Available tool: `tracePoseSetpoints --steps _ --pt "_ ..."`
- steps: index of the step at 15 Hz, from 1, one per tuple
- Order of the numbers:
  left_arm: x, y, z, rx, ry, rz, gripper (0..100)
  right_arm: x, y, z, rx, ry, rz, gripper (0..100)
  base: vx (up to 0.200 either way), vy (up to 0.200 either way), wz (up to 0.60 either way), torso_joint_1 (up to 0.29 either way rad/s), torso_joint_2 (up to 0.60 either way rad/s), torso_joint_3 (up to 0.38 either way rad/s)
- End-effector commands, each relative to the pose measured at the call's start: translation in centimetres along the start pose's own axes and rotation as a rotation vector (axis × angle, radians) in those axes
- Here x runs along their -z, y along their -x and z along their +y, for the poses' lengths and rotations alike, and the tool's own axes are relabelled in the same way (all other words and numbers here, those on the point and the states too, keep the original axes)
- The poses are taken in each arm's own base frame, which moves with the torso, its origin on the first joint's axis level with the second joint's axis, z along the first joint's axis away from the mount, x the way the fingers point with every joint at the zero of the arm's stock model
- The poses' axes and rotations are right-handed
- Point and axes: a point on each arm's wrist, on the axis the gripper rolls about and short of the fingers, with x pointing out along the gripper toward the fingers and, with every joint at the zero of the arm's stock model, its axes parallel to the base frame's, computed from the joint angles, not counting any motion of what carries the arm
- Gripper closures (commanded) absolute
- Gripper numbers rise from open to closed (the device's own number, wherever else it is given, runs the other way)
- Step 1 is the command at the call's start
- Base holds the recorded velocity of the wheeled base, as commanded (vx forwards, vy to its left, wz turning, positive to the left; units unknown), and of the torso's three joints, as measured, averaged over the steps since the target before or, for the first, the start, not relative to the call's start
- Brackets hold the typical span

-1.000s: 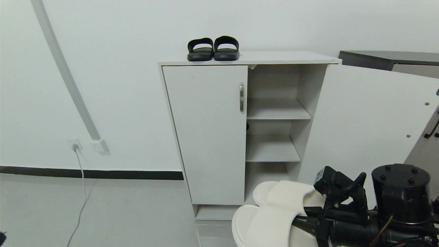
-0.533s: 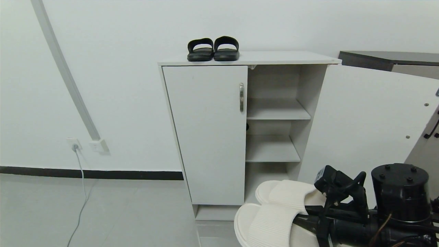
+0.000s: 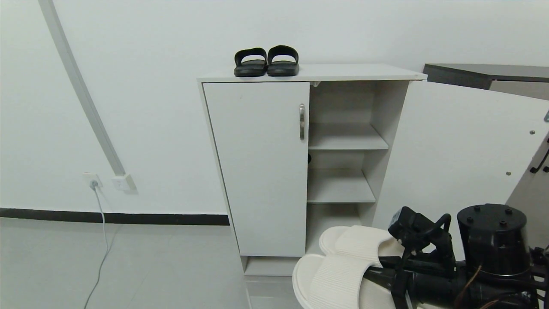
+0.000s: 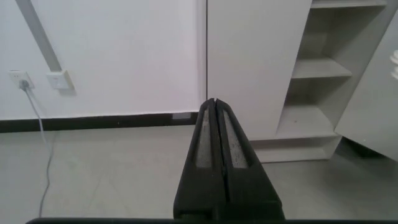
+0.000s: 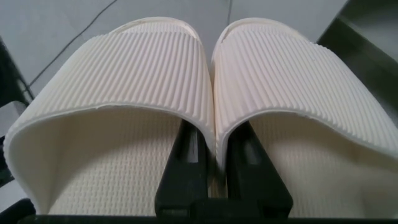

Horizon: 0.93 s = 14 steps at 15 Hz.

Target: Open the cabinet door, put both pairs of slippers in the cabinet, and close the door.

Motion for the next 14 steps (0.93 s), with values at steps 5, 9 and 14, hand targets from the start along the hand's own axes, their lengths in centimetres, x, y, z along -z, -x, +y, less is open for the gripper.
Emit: tracePoseSetpoints --steps 5,9,14 --pt "0.1 0.0 0.0 -0.007 0.027 0.002 100 -1.5 -8.4 0.8 0.411 -0.199 -0.009 100 0.000 0.000 0.00 0.000 0.00 0.000" --pt "0.1 0.0 0.0 -0.007 0.029 0.002 100 -1.1 -15.9 -1.0 0.777 -0.292 -0.071 100 0.000 0.000 0.00 0.000 0.00 0.000" --pt "0.1 0.0 0.0 -0.007 0.029 0.002 100 -1.0 -17.2 -1.4 0.852 -0.327 -0.110 100 0.000 0.000 0.00 0.000 0.00 0.000"
